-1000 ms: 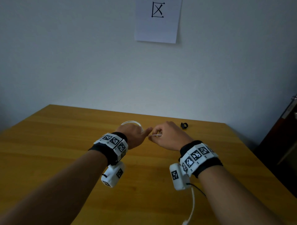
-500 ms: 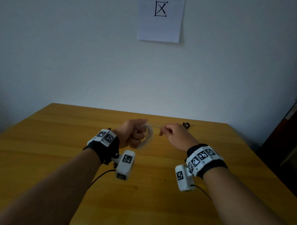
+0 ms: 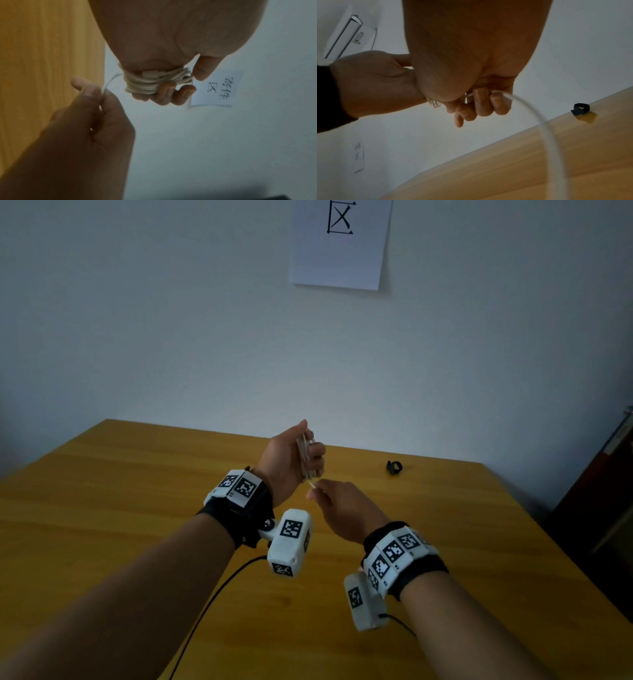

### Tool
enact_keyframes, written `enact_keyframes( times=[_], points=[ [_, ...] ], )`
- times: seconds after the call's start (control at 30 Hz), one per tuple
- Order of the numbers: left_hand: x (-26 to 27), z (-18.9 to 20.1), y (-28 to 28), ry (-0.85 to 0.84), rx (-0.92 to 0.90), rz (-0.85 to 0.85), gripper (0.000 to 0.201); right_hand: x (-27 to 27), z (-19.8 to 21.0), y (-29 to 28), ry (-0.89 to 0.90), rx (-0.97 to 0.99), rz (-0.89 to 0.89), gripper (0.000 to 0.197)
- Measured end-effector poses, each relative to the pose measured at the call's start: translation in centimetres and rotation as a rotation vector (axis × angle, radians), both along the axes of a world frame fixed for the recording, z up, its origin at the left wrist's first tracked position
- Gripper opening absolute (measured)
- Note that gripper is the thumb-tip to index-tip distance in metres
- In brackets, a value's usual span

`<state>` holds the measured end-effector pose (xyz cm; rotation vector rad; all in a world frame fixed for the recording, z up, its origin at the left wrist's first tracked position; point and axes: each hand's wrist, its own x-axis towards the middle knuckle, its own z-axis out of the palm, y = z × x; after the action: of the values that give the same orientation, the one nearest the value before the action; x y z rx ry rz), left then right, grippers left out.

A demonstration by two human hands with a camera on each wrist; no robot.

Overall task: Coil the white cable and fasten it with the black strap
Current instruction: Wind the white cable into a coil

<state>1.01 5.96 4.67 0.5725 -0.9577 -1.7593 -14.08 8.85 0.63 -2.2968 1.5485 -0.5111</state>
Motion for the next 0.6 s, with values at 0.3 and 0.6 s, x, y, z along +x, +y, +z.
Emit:
enact_keyframes(
  times=[0.3,0.6],
  points=[
    [0.0,-0.9,-1.0,-0.700,-0.347,0.281,0.062,0.1,0.7,0.8,0.007,0.014,0.057,0.031],
    [0.6,-3.4,-0.4,-1.388,-0.624,0.182,0.085,-0.6,2.3,0.8,0.026,-0.005,0.032,0.024]
  ],
)
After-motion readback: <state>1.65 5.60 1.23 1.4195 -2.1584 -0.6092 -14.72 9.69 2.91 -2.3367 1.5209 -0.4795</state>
